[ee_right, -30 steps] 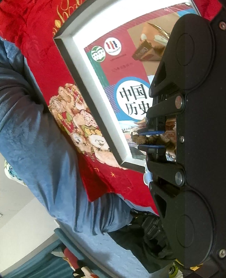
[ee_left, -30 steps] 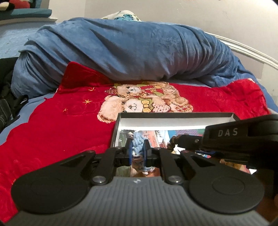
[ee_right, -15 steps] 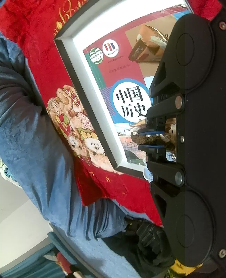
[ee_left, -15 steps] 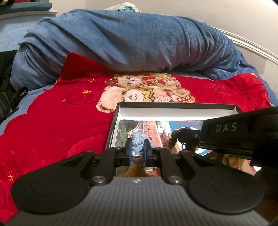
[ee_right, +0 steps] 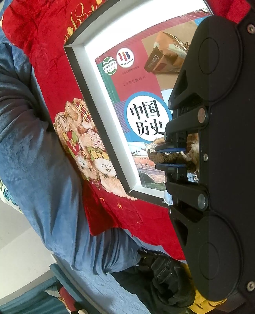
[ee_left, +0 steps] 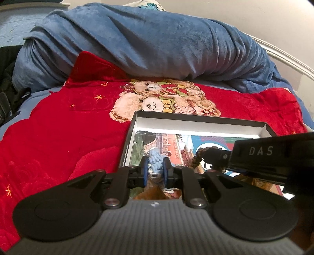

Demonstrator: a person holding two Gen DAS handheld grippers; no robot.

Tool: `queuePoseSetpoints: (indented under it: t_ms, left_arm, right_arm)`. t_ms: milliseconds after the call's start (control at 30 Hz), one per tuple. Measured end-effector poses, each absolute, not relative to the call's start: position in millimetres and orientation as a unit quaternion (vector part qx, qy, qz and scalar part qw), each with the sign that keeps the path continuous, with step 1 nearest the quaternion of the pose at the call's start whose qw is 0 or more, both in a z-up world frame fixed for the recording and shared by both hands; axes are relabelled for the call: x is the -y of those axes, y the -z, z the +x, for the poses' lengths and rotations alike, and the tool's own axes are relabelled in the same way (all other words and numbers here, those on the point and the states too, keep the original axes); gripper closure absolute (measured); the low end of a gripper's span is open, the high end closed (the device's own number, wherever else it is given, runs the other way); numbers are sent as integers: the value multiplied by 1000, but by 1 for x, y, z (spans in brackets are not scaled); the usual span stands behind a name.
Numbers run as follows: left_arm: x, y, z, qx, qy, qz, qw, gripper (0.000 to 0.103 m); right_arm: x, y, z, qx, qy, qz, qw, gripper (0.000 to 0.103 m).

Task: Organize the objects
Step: 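Lower both tools into the box and open them to release the scrunchies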

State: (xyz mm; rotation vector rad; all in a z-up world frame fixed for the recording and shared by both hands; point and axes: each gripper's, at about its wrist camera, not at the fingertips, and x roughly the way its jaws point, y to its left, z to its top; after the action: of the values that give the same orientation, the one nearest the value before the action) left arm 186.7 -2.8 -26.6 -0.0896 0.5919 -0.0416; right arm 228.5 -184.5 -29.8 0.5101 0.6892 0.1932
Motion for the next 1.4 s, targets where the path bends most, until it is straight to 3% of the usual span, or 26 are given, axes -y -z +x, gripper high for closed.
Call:
queuePoseSetpoints:
  t_ms: [133,233,1000,1400]
  left_arm:
    - [0,26,187,-296,22,-54,954,75]
    - [-1,26,187,-297,23,-54,953,64]
    - [-12,26,187,-310,33,-74,947,50]
    - [-17,20,185,-315,28,-104,943,33]
  right_arm:
    - [184,29,227,-333,-93,245,906,91]
    - [184,29,227,-334,-92,247,905,91]
    - [171,30,214,-327,-72,224,915,88]
    - [182,23,211,-322,-74,249,910,84]
